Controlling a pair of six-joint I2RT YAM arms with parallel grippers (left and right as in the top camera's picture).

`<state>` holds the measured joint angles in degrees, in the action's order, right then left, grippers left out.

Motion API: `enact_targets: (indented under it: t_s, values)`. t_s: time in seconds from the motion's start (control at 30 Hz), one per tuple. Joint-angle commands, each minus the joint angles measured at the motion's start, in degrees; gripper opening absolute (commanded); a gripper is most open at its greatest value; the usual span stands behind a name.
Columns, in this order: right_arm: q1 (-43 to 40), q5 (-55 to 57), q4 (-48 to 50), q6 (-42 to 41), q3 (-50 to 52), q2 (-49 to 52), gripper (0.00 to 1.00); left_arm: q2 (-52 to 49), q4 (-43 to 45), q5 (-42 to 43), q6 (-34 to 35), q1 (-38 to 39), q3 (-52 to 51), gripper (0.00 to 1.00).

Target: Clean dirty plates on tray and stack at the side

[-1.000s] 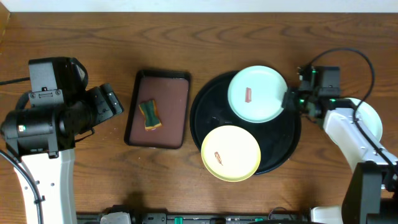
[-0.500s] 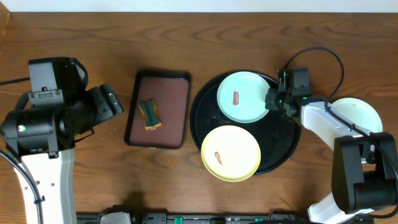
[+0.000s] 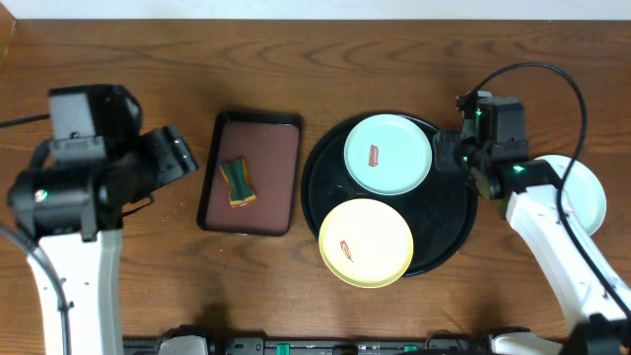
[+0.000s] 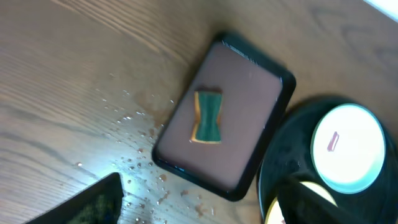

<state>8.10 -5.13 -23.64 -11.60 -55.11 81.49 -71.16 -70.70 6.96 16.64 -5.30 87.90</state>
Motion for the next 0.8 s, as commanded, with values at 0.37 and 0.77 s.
enact_targets:
  t_s: [0.37, 0.77]
  values:
    - [-0.22, -6.32, -10.29, 0.96, -5.38, -1.51, 0.43, -35.89, 10.86, 0.09, 7.63, 8.66, -6.38, 0.28]
    - [-0.17, -6.32, -10.71, 0.96, -5.38, -1.51, 0.42, -47.6, 14.62, 2.97, 6.29, 8.66, -6.32, 0.08]
